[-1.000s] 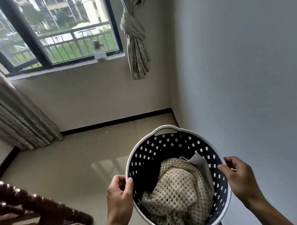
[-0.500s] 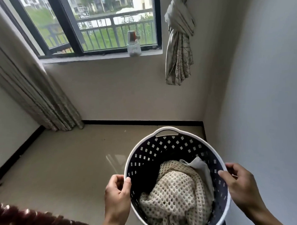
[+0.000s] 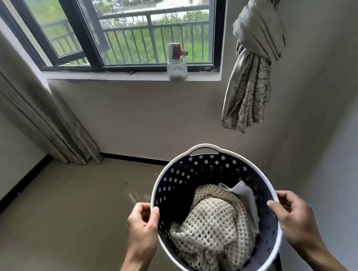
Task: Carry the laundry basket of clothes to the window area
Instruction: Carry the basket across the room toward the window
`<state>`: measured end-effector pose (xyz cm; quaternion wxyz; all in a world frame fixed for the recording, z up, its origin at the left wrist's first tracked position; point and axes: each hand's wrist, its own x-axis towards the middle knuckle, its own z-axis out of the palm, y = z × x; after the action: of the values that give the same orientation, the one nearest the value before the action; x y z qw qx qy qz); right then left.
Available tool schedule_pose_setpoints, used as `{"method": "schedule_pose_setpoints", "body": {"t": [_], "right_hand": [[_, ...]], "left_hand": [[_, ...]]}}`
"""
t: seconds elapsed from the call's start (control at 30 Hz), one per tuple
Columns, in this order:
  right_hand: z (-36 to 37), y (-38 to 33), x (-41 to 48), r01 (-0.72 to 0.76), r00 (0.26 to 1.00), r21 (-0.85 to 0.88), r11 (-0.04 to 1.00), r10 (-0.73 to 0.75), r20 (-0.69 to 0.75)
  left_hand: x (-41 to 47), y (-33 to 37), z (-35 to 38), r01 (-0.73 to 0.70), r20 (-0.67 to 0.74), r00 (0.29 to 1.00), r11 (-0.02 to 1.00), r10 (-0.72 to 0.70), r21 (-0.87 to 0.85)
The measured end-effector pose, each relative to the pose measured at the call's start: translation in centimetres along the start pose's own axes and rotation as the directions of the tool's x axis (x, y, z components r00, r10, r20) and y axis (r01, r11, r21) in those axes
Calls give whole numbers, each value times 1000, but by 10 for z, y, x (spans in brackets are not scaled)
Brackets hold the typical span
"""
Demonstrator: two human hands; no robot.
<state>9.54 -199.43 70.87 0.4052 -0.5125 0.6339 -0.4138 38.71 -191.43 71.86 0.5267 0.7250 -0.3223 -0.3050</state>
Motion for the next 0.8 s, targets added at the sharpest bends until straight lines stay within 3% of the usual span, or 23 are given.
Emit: {"method": "schedule_pose_setpoints", "body": {"t": [0.23, 0.47, 0.7, 0.8], "right_hand": [[108, -29, 164, 57, 962, -82, 995, -33, 272], [231, -101, 276, 243, 817, -113, 964, -141, 559], [372, -139, 321, 310, 714, -124, 942, -145, 685], [432, -158, 328, 313, 697, -128, 941, -136, 704]], "left_hand": [[123, -6, 18, 124, -287, 950, 992, -125, -23], [196, 1, -3, 146, -553, 820, 988, -148, -47], [285, -27, -52, 187, -694, 694, 979, -191, -83], [335, -39, -89, 194, -709, 675, 976, -207, -100]]}}
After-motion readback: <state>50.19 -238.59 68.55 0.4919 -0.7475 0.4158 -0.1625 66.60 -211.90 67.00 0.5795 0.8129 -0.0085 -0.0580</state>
